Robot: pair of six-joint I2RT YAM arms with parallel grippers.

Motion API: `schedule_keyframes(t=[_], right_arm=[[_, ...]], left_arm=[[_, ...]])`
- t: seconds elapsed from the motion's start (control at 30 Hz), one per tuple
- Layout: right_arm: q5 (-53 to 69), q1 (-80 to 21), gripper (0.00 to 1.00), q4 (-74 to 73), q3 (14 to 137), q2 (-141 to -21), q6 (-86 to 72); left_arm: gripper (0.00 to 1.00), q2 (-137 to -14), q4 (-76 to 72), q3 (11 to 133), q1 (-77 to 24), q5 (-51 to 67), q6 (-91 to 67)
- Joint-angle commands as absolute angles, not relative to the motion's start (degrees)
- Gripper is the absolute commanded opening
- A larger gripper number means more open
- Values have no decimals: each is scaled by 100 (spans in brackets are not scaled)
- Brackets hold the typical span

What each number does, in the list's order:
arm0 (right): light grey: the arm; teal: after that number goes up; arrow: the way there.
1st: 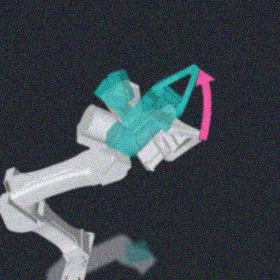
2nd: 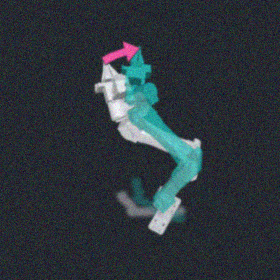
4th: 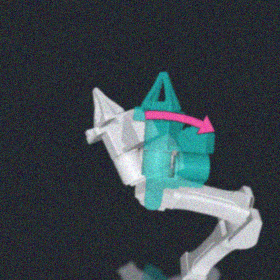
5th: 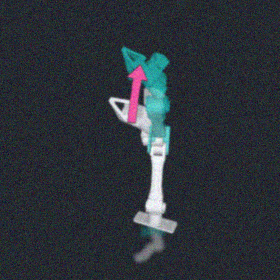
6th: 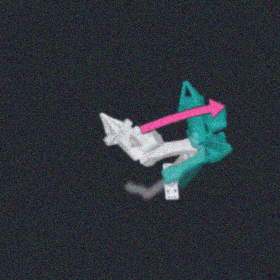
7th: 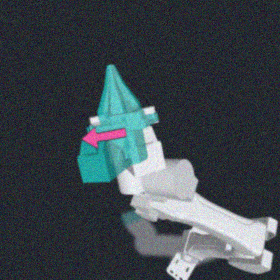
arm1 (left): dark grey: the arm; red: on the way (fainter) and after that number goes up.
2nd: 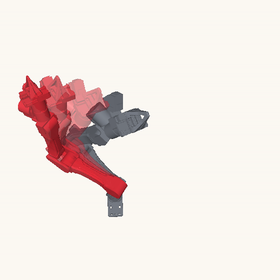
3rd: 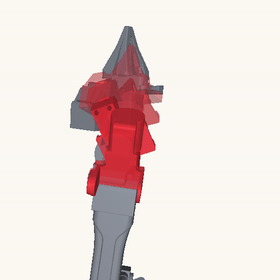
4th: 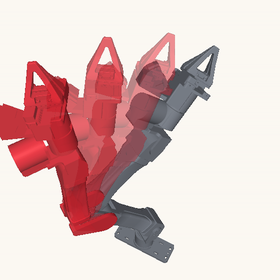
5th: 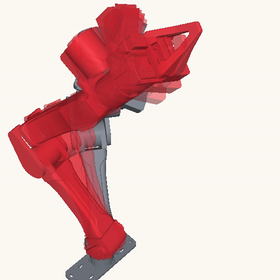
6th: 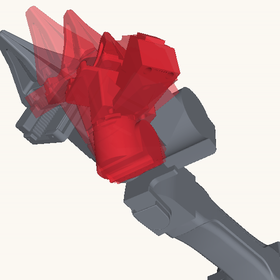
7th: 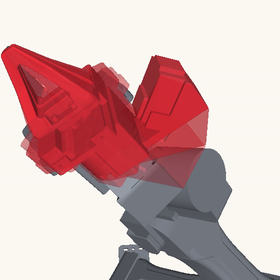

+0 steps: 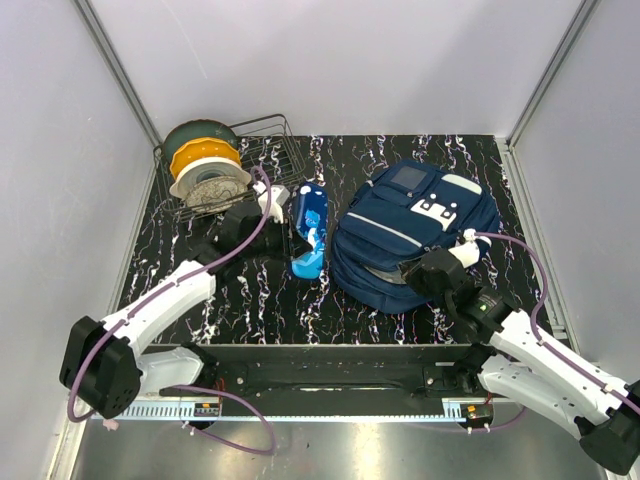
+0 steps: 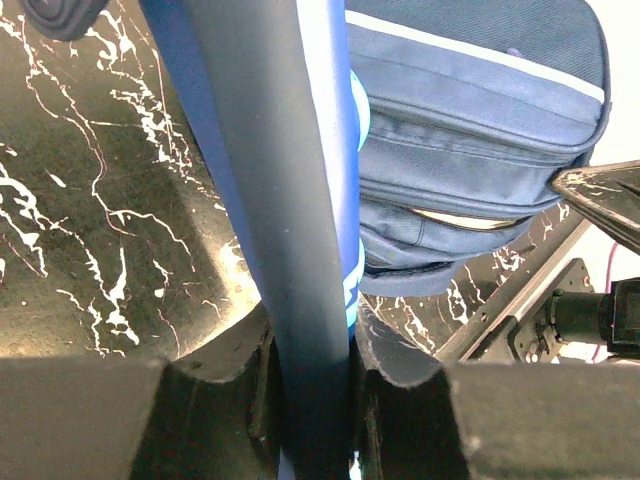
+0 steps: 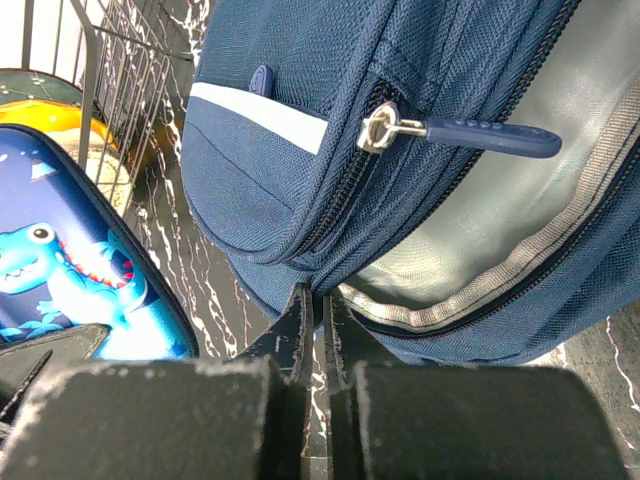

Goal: Pack the student bag
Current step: Pick up the stationery from the center of the board, then place the stationery in the student bag.

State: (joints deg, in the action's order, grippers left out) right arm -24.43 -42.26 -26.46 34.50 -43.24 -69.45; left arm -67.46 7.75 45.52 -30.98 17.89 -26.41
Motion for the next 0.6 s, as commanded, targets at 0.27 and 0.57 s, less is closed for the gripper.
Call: schedule_keyframes(t=[0.27,0.57], right_arm=[[-2434,-4298,0,-2408,3946,-4017,-6908],[-2786,-4280,0,-2338,4526,-4060,-6759]], left_arm=[[0,-6056,1054,4992,-3076,2575,-2373],[0,-5265,686,4509,-3076,4322,-2443]])
